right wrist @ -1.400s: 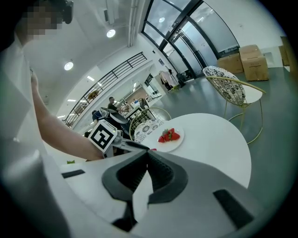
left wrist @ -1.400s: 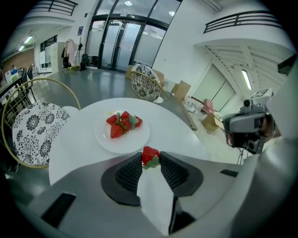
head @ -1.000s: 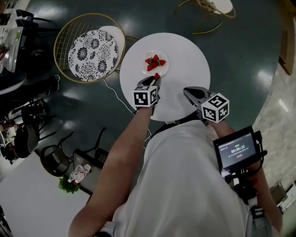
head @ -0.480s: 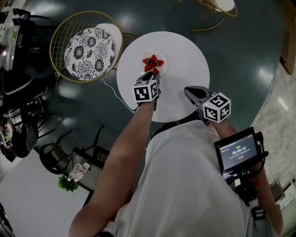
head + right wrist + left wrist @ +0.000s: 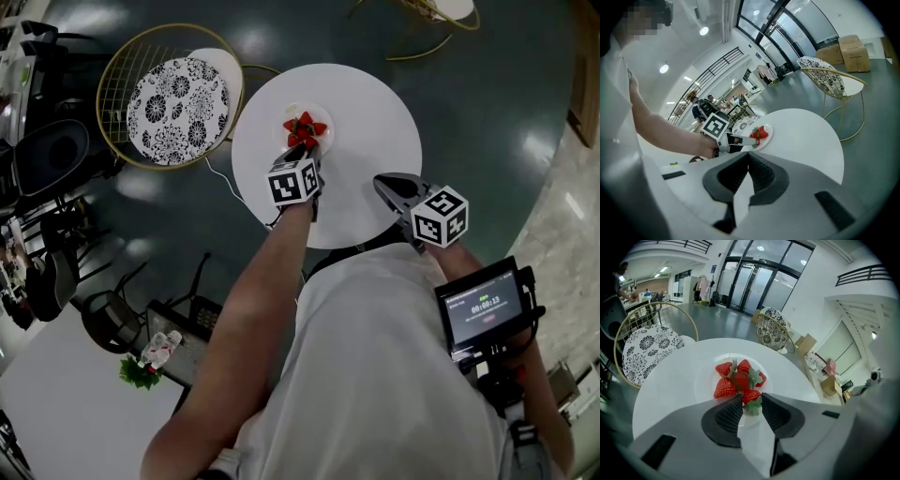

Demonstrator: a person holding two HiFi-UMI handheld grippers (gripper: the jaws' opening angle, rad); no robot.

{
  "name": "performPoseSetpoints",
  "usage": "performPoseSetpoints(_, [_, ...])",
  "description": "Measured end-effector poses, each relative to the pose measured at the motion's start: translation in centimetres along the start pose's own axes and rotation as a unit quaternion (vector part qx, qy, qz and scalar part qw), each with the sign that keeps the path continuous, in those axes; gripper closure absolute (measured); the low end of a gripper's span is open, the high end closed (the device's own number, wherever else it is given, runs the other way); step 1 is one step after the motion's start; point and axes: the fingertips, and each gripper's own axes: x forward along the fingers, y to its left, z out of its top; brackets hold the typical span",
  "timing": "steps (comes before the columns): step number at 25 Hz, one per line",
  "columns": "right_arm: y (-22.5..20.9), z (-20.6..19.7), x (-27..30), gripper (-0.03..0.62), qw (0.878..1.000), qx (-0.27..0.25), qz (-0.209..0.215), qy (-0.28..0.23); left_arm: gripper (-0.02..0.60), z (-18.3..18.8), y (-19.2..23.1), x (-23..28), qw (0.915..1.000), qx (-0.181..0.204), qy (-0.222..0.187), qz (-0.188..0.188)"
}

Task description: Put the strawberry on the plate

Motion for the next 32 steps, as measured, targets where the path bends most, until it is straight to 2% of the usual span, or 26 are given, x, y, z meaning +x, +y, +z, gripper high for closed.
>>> performPoseSetpoints(11, [-0.6, -0.4, -0.5, 0.588, 1.000, 0.002, -0.007, -0.003, 0.448, 0.1, -0.1, -0.7, 0.9995, -0.010, -0.027, -0.015])
performPoseSetpoints(19, [-0.4, 1.0, 0.1, 0.588, 1.000, -0.012, 0.002, -0.006, 0.448, 0.7, 0.4, -3.1, 0.9985, -0.004, -0.055, -0.006])
performPoseSetpoints(27, [0.2, 0.7, 0.6, 0.588, 1.000, -0.023, 0.018, 0.005, 0.449, -1.2, -0.9, -5.8, 0.9975, -0.001, -0.069, -0.014])
performPoseSetpoints(32, [0.8, 1.9, 0.8, 0.588, 0.999, -0.038, 0.022, 0.006, 0.449, -1.5, -1.9, -7.6, 0.9958, 0.004, -0.089, -0.020])
